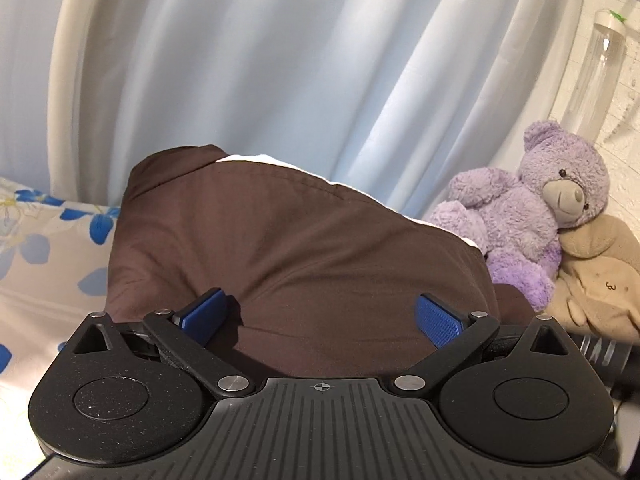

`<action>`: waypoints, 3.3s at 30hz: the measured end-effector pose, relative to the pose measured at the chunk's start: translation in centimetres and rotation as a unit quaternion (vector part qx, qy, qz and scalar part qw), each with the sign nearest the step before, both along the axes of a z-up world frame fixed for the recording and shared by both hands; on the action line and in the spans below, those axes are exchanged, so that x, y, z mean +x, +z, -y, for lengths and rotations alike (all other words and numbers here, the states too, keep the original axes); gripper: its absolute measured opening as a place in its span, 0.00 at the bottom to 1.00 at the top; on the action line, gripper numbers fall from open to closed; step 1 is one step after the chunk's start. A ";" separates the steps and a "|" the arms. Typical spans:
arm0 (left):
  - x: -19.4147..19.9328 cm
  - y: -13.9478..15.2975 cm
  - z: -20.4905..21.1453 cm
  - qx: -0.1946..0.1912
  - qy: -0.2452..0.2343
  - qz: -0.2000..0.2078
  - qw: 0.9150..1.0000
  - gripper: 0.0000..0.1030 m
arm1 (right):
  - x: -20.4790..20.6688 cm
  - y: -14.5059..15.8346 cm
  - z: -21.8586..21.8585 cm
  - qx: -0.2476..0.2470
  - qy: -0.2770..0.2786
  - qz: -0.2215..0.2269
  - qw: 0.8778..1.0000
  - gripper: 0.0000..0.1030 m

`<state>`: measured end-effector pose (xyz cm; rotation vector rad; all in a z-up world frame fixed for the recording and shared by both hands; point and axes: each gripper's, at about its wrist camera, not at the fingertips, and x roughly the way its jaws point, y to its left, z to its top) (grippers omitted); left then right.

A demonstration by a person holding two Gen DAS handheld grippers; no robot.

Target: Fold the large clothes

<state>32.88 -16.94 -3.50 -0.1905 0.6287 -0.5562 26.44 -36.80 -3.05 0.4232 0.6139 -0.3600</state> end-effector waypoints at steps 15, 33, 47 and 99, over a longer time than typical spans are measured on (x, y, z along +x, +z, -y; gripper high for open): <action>4.6 0.7 1.1 0.039 0.048 -0.044 0.997 1.00 | 6.8 -1.9 1.2 -0.025 0.056 0.017 0.998 0.28; -3.4 1.3 -3.3 -0.033 0.057 0.001 0.998 1.00 | -1.5 -2.9 -0.3 -0.018 -0.023 0.126 0.992 0.40; -2.6 1.2 -8.2 -0.033 -0.004 -0.075 0.997 1.00 | -3.3 -2.7 4.7 0.120 0.003 0.077 0.990 0.50; -10.2 1.1 -25.2 -0.014 0.035 -0.129 0.991 0.94 | -4.8 -0.7 -5.5 0.193 0.239 0.046 0.951 0.70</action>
